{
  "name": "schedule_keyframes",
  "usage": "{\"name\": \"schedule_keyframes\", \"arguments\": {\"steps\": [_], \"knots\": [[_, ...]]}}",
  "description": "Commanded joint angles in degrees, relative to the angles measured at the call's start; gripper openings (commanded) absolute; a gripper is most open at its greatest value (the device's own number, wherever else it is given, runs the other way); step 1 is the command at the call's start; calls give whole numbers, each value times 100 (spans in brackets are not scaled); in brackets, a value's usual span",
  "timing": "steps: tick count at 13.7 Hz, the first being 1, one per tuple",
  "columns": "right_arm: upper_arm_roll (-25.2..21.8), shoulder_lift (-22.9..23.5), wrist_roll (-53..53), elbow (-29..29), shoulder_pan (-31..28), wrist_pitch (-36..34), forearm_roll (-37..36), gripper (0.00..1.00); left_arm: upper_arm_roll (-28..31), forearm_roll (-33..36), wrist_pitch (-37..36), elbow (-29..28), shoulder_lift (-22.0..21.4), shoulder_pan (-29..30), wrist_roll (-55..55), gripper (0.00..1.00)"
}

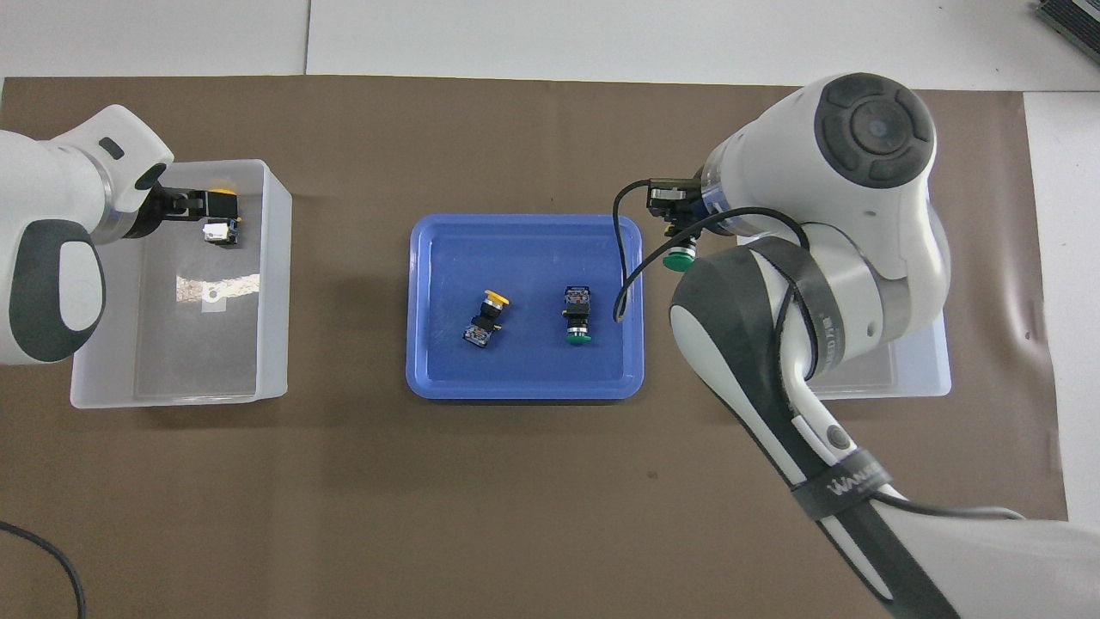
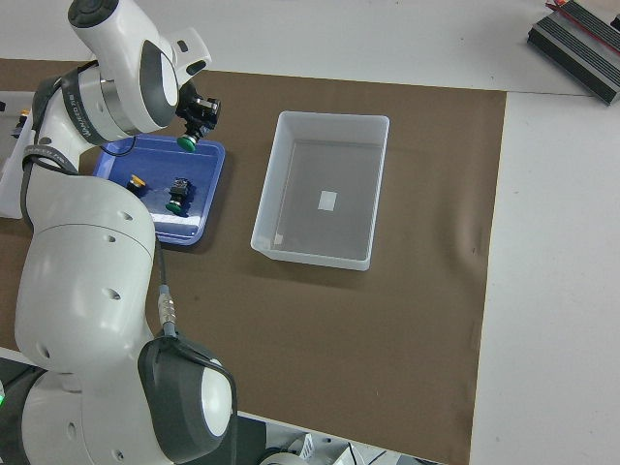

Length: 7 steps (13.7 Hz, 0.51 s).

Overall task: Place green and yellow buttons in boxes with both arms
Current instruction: 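Carry the green button into the right bin while the left gripper returns, then grasp the second yellow button with the left gripper while the right gripper withdraws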

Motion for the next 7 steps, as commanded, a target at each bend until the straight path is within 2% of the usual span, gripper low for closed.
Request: {"name": "schedule_keyframes", "arguments": {"steps": [1, 4, 7], "knots": [[83, -381, -1013, -282, -675, -363, 164, 0, 49, 99, -77, -195, -99, -577, -157, 100], [83, -531, -1832, -264, -1317, -830, 191, 0, 31, 90, 116, -494, -196, -1131, -218, 100], [83, -566, -2755, -264, -1783, -1049, 191, 0, 40, 90, 230, -662, -73, -1719, -411, 100]]}}
